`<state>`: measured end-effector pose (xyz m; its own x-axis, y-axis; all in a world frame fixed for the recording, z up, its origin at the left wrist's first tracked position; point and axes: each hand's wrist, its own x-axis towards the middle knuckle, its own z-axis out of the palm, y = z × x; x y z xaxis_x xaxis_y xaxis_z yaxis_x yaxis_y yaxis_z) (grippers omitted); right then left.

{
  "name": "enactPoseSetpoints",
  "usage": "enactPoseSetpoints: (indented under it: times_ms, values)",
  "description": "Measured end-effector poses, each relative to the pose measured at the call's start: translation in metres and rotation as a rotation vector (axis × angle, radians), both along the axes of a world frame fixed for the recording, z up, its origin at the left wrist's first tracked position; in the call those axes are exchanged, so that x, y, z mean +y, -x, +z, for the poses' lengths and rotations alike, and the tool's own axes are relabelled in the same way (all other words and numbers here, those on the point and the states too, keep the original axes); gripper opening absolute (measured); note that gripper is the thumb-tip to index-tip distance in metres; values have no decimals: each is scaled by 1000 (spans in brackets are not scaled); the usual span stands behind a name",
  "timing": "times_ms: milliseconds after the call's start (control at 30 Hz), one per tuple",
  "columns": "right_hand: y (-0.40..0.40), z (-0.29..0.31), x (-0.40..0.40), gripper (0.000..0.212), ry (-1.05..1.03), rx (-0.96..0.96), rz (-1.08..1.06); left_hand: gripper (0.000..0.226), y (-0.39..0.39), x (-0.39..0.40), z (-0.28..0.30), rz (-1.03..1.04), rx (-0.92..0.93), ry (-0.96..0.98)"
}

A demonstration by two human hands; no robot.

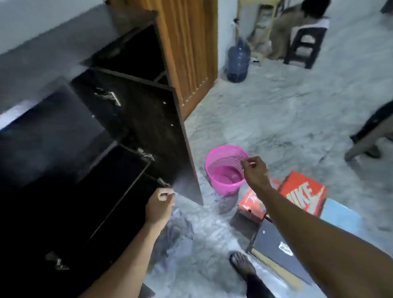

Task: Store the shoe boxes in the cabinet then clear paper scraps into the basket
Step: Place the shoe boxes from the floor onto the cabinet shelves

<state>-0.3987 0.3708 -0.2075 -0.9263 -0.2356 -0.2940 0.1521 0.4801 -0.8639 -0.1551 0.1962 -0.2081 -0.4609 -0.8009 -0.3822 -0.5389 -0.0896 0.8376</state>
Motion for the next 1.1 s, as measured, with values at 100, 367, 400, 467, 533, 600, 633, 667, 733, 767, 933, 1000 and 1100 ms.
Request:
enactPoseSetpoints:
  times_ms: [100,367,400,467,533,600,633,667,733,767,933,1000,1100]
  values:
    - [-14,-28,57,22,3,-7,-144,25,13,21,-19,-164,17,-69]
    - [-70,-59,199,19,-109,-78,-423,29,47,119,-71,-549,-120,-122]
    - [-74,-71,214,21,-126,-91,-441,29,52,129,-80,-578,-138,-124]
    - [-79,-100,237,22,-149,-134,-465,27,62,146,-100,-610,-159,-113]
    - [-83,-137,256,16,-179,-165,-456,21,71,162,-130,-639,-180,-98]
    - [-85,-178,274,13,-219,-177,-461,21,82,175,-168,-645,-184,-100]
    - [-86,-201,284,14,-242,-186,-473,20,87,181,-190,-654,-187,-104]
    - [-87,-224,293,15,-255,-194,-483,15,92,188,-208,-676,-195,-96]
    - [-90,-283,312,20,-296,-200,-508,3,98,204,-265,-720,-192,-96]
    - [-90,-307,319,22,-308,-201,-527,7,102,209,-288,-725,-180,-99]
    - [-105,-445,365,55,-333,-132,-628,17,123,238,-424,-730,-223,-94]
    - [-109,-493,379,59,-351,-96,-685,35,131,248,-473,-743,-224,-96]
    - [-110,-546,392,61,-295,-76,-780,61,139,254,-529,-755,-227,-119]
